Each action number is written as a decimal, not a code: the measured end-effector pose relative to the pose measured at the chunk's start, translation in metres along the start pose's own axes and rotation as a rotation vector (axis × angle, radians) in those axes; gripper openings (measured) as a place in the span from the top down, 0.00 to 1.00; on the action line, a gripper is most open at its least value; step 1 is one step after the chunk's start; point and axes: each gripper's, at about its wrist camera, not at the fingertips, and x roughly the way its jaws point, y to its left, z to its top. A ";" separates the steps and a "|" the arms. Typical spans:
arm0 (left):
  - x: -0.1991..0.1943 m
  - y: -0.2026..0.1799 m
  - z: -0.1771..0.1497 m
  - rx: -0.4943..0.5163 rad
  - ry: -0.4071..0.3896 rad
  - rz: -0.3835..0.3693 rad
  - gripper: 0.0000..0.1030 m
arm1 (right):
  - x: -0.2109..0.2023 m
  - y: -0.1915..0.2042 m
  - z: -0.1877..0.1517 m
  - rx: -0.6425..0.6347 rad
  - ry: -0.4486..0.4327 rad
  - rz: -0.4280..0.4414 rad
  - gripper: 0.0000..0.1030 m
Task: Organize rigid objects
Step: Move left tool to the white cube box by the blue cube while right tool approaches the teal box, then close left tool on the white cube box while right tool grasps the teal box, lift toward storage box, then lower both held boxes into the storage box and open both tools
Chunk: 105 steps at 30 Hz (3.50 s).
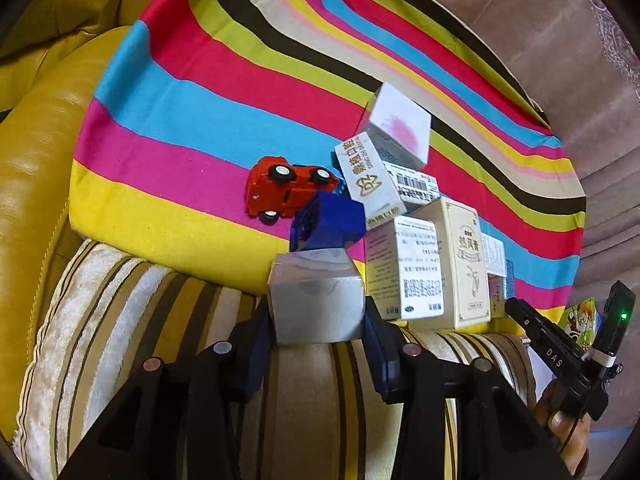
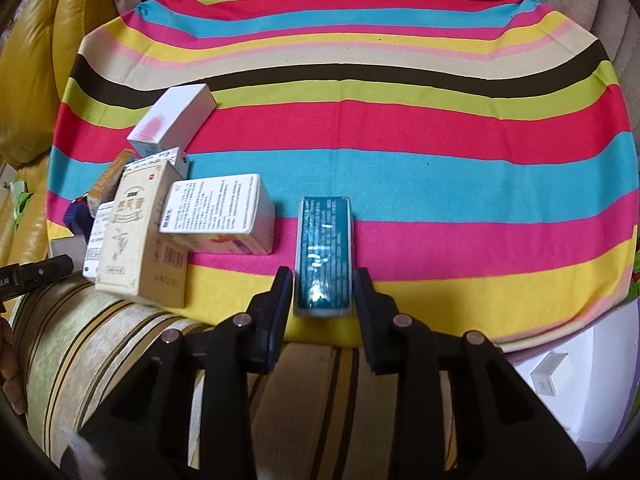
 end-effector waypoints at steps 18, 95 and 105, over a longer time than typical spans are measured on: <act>-0.019 -0.011 -0.015 0.070 -0.039 -0.066 0.59 | -0.008 0.009 -0.006 -0.020 0.033 -0.011 0.61; 0.054 -0.298 -0.109 0.742 0.187 -0.263 0.59 | -0.121 -0.159 -0.133 0.389 -0.099 -0.157 0.64; 0.064 -0.333 -0.129 0.811 0.225 -0.279 0.59 | -0.132 -0.182 -0.146 0.436 -0.103 -0.213 0.64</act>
